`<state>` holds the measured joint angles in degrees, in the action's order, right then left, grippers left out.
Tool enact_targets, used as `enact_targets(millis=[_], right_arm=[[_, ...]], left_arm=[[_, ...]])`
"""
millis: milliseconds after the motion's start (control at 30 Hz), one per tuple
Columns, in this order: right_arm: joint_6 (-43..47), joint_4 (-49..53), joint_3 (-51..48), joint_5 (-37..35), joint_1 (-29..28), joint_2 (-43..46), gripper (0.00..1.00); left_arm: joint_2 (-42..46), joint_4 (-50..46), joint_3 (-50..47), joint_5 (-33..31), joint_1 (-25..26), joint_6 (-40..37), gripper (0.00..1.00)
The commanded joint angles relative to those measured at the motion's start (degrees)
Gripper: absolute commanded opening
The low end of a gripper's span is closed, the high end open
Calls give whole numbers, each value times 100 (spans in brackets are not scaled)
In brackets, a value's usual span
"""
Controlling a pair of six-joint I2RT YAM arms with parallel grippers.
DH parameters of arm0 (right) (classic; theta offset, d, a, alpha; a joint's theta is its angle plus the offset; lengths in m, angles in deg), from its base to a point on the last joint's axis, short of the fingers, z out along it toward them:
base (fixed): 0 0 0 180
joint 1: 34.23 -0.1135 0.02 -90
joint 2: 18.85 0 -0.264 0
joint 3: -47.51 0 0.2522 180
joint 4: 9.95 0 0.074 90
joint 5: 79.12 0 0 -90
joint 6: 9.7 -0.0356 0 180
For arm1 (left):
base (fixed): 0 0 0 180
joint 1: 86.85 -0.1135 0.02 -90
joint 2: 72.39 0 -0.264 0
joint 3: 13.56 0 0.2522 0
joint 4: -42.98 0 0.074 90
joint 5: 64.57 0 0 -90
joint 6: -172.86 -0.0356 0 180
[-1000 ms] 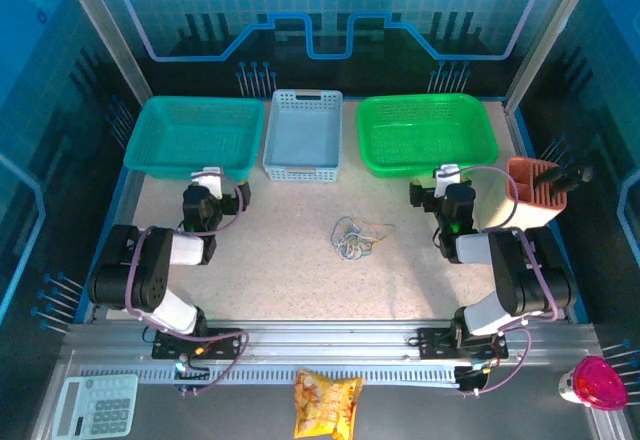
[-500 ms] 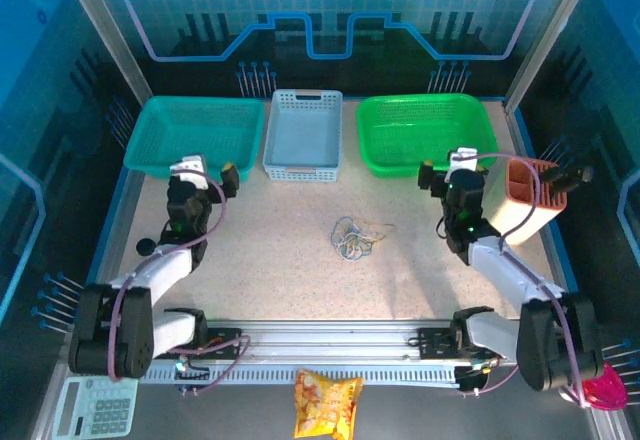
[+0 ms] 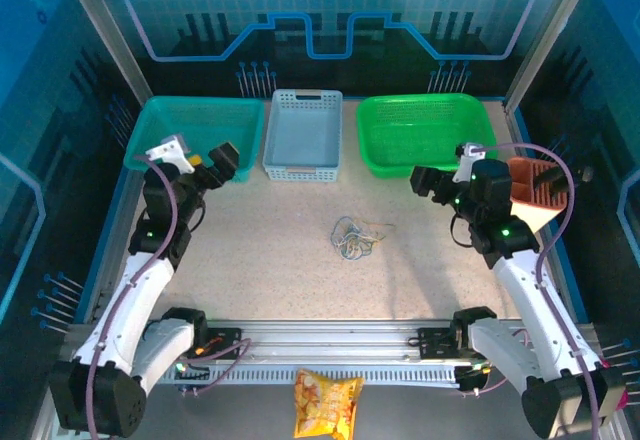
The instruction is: Untangle the cables
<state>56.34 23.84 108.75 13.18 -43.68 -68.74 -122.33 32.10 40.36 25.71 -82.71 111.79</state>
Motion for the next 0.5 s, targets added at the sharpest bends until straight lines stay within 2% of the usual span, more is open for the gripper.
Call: enact_targets(millis=[0, 200, 333, 467], right_arm=[[-123, 1115, 152, 931, -250, 8, 89], [-493, 1237, -273, 763, -948, -146, 86], [-701, 1009, -511, 510, -1464, -685, 81], [-666, 764, -539, 386, -1756, -1348, 77]], left_arm=[[184, -1089, 290, 566, 298, 403, 99], [295, -1868, 346, 685, 955, 375, 99], [281, -2062, 131, 523, 1448, 446, 99], [288, -2063, -202, 244, 1726, 601, 99]])
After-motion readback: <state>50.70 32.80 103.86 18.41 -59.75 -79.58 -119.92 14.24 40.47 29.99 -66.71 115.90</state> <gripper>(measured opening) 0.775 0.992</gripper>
